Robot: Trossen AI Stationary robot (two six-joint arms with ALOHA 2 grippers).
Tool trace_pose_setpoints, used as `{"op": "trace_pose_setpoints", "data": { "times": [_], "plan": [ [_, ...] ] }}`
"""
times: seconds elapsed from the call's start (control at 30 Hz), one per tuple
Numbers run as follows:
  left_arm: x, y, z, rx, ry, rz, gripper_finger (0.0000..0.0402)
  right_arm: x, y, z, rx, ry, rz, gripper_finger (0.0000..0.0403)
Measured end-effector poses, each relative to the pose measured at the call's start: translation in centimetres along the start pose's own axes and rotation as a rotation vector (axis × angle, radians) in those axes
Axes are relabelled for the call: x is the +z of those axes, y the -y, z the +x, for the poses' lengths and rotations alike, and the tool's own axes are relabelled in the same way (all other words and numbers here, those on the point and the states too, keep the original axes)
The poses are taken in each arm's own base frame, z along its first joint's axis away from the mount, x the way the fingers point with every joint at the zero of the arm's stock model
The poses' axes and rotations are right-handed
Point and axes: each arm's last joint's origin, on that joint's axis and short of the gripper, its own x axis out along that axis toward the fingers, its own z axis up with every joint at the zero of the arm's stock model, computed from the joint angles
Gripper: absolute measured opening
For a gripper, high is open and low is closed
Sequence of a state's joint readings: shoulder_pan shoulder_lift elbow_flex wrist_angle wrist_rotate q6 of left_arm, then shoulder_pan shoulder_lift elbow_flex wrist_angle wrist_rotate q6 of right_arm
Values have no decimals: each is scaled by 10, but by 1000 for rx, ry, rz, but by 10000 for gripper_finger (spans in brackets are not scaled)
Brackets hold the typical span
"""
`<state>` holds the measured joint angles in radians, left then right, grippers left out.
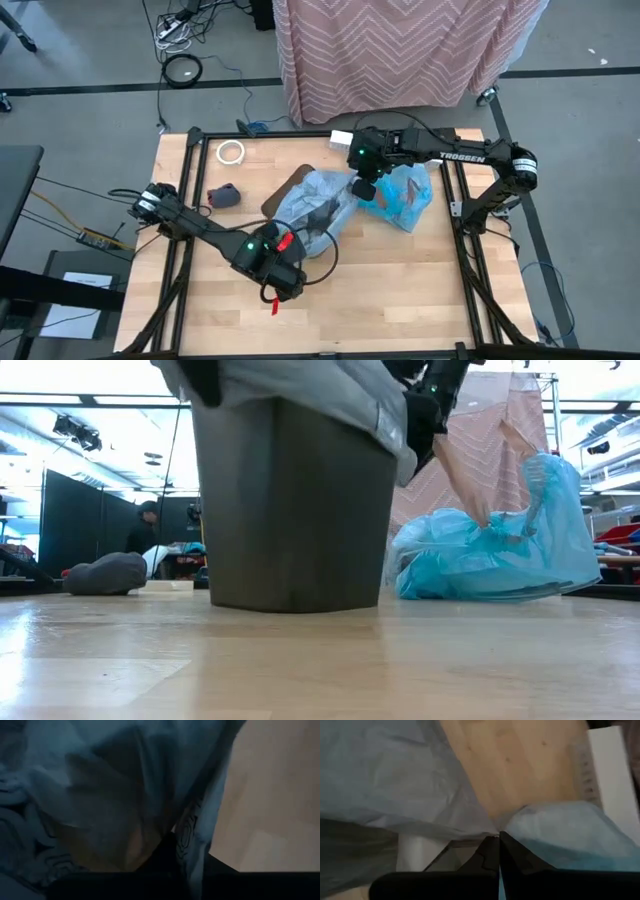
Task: Place trash/remove bag and relplace
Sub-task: Put the gray trash bag into the black trash bin
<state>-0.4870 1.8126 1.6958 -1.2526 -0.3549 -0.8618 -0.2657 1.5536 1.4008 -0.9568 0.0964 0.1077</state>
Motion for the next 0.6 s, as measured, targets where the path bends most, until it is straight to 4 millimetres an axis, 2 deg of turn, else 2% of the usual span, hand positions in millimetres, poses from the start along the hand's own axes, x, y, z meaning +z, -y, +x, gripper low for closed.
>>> {"op": "trace_pose_setpoints", "data": {
  "times": [0.13, 0.27, 0.4, 0.6],
  "plan": [
    [-7, 1, 8, 122, -2, 5, 7, -4, -2, 12, 61, 8, -16, 0],
    [-13, -5, 8, 239, -20, 41, 7, -4, -4, 13, 88, 20, -47, 11],
    [-20, -10, 12, 394, -25, 107, 7, -2, -5, 13, 106, 32, -61, 51],
    [-16, -6, 15, 386, 43, 115, 10, -3, -5, 13, 153, 28, -65, 124]
  ]
}}
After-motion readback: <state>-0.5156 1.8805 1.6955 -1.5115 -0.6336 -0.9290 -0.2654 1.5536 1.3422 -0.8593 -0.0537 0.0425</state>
